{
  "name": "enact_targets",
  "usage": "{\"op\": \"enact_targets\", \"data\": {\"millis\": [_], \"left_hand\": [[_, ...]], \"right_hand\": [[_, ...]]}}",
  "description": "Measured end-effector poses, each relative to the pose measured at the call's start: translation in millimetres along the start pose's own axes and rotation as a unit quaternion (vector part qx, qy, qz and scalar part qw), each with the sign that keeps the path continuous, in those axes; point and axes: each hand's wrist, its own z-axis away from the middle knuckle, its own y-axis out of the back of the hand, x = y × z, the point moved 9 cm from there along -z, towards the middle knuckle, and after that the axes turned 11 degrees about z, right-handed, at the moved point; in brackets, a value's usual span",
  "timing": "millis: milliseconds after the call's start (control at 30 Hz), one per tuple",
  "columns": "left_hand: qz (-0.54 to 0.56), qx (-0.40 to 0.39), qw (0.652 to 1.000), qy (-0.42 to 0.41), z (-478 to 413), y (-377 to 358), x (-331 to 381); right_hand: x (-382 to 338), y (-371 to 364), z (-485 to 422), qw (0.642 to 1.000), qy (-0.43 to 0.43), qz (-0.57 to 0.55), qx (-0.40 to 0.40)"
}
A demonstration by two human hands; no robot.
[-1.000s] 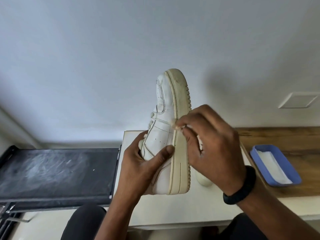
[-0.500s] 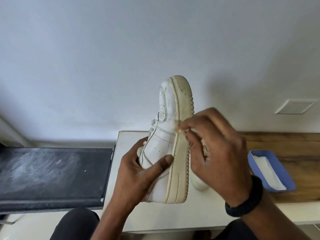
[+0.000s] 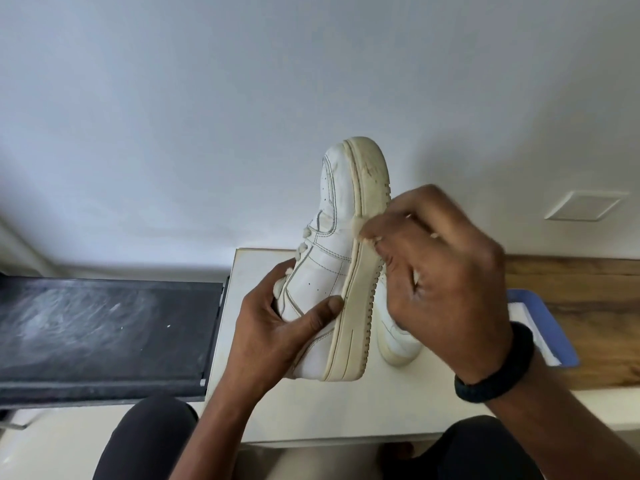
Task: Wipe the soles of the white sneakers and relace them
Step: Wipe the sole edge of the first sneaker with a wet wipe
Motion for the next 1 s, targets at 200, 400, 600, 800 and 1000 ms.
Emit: {"op": "enact_targets", "data": {"millis": [200,400,600,800,1000], "left_hand": [[-0.006,-0.013,1.0,-0.001,-0.1,-2.0,-1.0],[-0.005,-0.008,1.0,-0.012,2.6,-4.2,1.4],[-0.049,-0.002,0.998,-0.042,3.4,-0.5,2.6],[-0.072,-0.007,0.995,-0.074,4.4,-3.7,0.8],[-0.163,0.026,0.974,-0.158,8.2,0.3,11.8]], "right_hand": [[15.8,3.2,-15.1,1.0,-0.027,-0.007,0.002],[3.6,9.6,-16.1,1.0,-0.013,0.008,0.003],[16.9,14.4,-20.9,1.0,-0.026,-0.004,0.003],[22.4,28.0,-33.0,0.999,-0.04,0.015,0.022],[9.1,26.8,-20.3,1.0,0.005,-0.005,-0.026]]}}
